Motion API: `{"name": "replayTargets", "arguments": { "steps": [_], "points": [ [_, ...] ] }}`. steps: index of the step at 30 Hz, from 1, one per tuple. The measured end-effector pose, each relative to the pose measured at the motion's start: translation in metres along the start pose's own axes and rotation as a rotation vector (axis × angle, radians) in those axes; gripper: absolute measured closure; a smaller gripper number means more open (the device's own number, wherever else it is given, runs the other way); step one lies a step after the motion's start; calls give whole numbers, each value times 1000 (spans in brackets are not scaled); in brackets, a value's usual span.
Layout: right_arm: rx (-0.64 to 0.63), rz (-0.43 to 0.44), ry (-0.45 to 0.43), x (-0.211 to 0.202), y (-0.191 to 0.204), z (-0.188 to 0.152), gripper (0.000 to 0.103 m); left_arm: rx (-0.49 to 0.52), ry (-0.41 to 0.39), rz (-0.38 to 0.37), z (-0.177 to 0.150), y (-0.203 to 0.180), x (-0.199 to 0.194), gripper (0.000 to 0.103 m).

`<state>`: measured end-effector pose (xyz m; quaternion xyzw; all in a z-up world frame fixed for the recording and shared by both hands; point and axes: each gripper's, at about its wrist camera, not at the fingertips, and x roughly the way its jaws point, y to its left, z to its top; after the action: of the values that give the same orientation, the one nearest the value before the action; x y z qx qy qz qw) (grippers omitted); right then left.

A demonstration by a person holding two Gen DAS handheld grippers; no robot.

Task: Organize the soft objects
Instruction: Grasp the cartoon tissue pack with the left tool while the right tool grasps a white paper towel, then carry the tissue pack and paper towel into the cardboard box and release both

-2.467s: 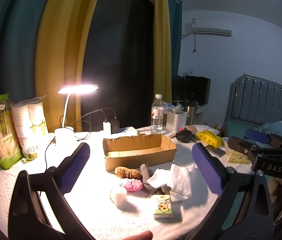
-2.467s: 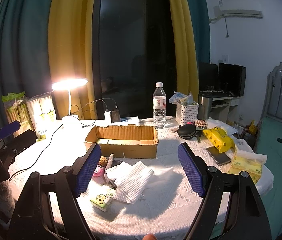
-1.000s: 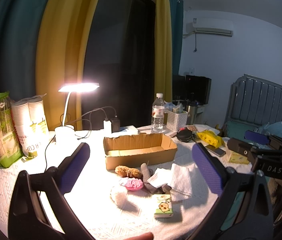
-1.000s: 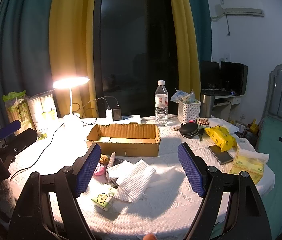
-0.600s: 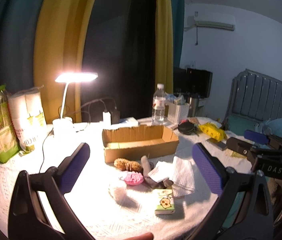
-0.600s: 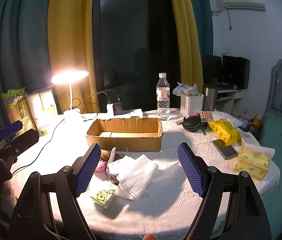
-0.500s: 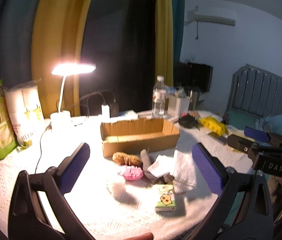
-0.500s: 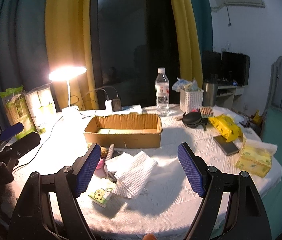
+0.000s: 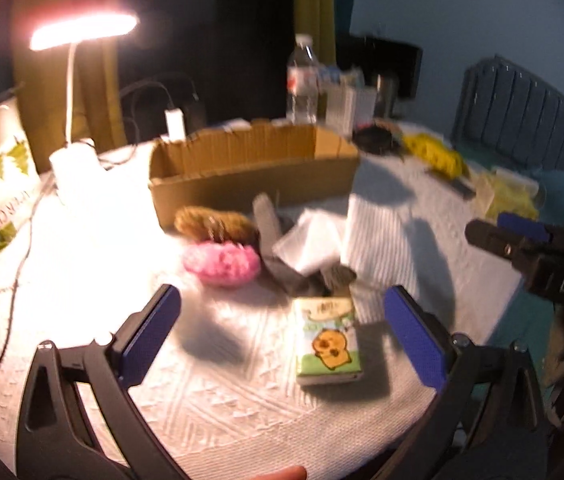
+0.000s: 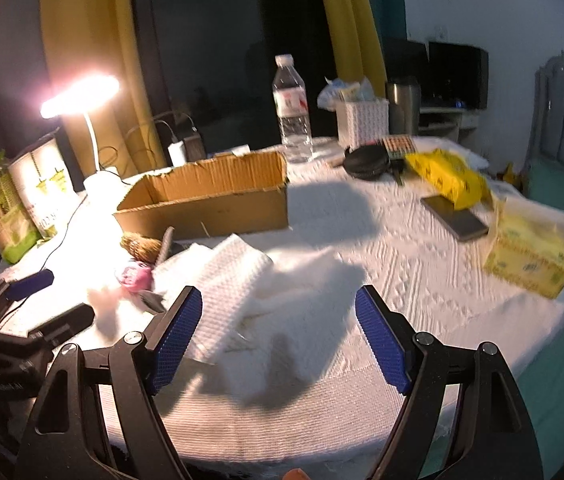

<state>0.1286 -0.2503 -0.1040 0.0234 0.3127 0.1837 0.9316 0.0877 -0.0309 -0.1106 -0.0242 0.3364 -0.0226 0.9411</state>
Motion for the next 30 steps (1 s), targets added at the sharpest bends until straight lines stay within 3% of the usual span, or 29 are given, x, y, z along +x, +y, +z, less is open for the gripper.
{"name": "replayTargets", "arguments": {
  "steps": [11,16,20,24,27,28,30],
  "points": [
    [11,77,81,39,-8,-6,21,56,151,-15,-17,-17,50,2],
    [-4,151,107,54,1,-7,24,80,187,-31,-23,-21,58,20],
    [-20,192,124,62,11,-5,28,88,217,-49,-29,-20,62,41],
    [-32,233,146,71,19,-4,51,92,202,-59,-31,-18,58,56],
    [-49,246,159,73,26,-4,70,78,193,-73,-32,-14,55,56],
    [-55,250,158,73,28,-4,84,78,186,-73,-32,-13,52,56],
    [-66,242,144,69,31,-2,93,74,168,-74,-29,-10,47,56]
  ]
}}
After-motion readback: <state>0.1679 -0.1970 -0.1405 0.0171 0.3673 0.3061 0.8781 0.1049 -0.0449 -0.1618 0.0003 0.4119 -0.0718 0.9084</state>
